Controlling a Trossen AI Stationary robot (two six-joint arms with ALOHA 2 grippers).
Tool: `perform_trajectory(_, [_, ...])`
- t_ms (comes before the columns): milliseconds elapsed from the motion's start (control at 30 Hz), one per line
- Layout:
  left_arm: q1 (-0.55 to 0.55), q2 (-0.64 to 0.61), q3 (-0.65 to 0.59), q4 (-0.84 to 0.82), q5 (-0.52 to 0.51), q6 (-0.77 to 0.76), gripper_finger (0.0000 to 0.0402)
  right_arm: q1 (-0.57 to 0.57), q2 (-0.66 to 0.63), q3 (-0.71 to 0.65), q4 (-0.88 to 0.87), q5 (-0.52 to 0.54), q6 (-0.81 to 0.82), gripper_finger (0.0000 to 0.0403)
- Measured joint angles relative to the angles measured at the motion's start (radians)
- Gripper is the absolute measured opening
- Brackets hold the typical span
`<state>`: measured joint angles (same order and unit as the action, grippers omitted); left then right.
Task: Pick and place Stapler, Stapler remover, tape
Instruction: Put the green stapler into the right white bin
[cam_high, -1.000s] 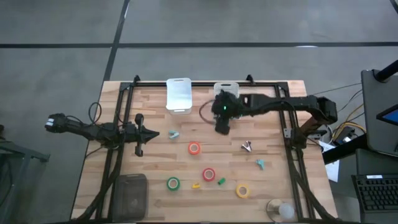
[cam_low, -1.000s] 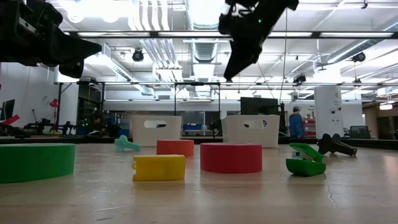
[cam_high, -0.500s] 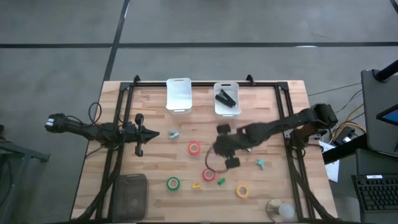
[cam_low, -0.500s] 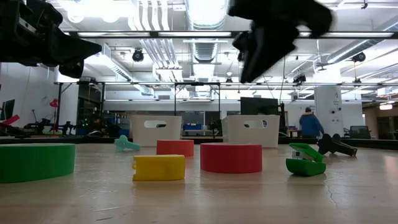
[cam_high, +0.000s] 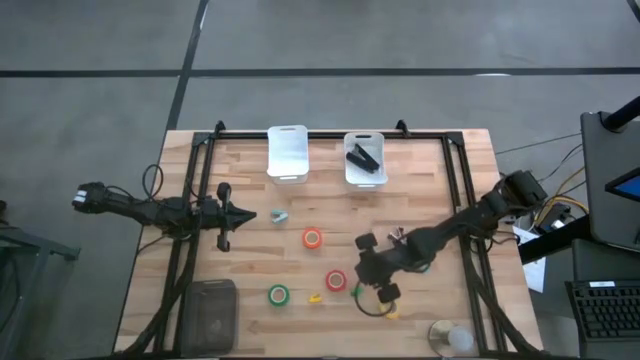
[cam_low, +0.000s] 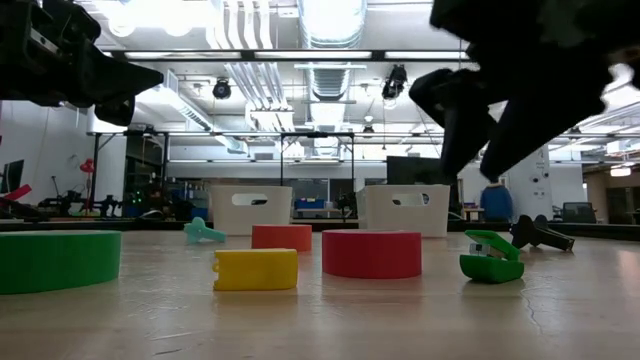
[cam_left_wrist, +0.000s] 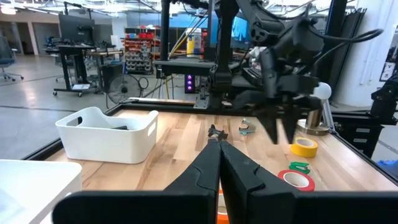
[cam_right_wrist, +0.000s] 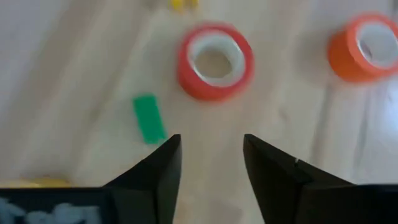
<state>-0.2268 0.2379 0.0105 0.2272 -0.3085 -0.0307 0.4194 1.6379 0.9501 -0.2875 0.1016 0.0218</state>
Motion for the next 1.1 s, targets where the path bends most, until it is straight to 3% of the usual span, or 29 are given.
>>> perform_trajectory(233, [0.000, 0.000, 0.000, 0.000, 0.000, 0.000, 0.0012, 0.022, 0.000, -0.033, 0.123, -0.077, 0.080, 0.0237])
perform_trajectory(400, [0.000, 0.000, 0.000, 0.000, 0.000, 0.000, 0.0012, 0.022, 0.005, -0.061, 0.145, -0.078, 0.123, 0.0256])
perform_trajectory(1100, [0.000, 0.000, 0.000, -0.014, 0.000, 0.000, 0.0012, 0.032, 0.162, -0.073, 0.288, -0.135, 0.136, 0.0220])
